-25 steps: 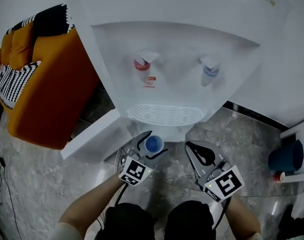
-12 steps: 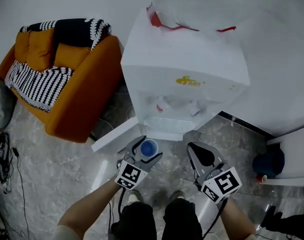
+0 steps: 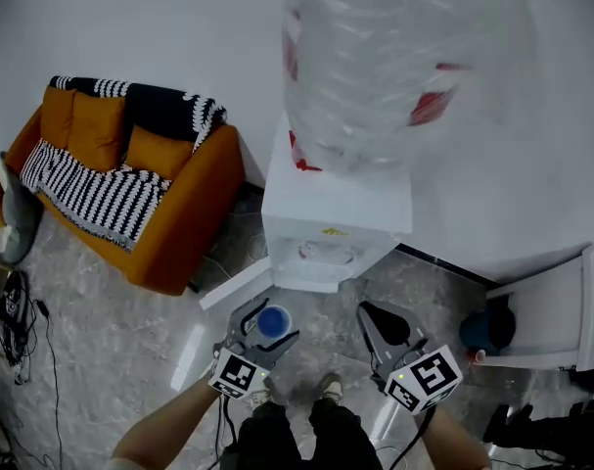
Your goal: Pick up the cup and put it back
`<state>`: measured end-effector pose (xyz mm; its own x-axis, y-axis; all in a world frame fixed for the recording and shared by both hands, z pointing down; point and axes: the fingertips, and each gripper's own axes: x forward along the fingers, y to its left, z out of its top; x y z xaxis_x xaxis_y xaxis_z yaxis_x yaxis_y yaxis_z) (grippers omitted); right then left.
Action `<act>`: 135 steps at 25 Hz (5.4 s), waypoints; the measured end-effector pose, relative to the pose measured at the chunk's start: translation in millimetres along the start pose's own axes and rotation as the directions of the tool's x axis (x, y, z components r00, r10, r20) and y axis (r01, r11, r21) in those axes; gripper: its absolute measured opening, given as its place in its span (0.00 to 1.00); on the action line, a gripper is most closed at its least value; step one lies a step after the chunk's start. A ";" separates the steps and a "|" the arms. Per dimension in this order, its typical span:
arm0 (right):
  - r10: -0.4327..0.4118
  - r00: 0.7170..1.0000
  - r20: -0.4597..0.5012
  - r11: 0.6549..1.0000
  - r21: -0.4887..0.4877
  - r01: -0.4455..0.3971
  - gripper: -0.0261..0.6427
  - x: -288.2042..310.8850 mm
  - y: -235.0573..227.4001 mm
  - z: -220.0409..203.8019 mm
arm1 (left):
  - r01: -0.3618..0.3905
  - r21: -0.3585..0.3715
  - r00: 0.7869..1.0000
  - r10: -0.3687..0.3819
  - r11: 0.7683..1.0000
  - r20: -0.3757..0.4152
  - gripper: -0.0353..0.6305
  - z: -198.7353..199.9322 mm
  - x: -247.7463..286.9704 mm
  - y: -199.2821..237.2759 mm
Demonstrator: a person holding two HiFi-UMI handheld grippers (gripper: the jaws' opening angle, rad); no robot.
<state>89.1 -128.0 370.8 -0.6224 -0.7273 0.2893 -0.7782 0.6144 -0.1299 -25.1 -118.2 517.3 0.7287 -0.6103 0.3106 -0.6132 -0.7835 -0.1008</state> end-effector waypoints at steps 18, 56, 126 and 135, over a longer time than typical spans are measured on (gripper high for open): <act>0.003 0.987 0.160 0.991 -0.131 0.018 0.04 -83.1 67.4 237.8 | -0.173 -0.079 0.962 0.185 0.982 0.201 0.64 307.5 -154.5 50.4; -0.032 0.980 0.195 0.990 -0.131 0.059 0.04 -117.5 68.0 287.5 | -0.187 -0.003 0.970 0.185 0.982 0.157 0.64 394.7 -156.7 46.8; -0.142 0.987 0.069 0.989 -0.036 0.145 0.04 -16.1 -17.0 225.1 | -0.059 -0.208 0.993 0.079 0.976 0.088 0.73 259.4 40.1 146.6; -0.112 0.977 0.182 0.988 -0.081 0.129 0.04 -43.7 7.3 281.1 | -0.116 -0.205 0.984 0.140 0.972 0.108 0.61 324.4 -34.0 140.5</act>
<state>87.2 -177.8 90.6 -0.5357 -0.8352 0.1245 -0.8426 0.5383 -0.0147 -37.1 -245.5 186.0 0.6643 -0.7232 0.1890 -0.7429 -0.6668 0.0595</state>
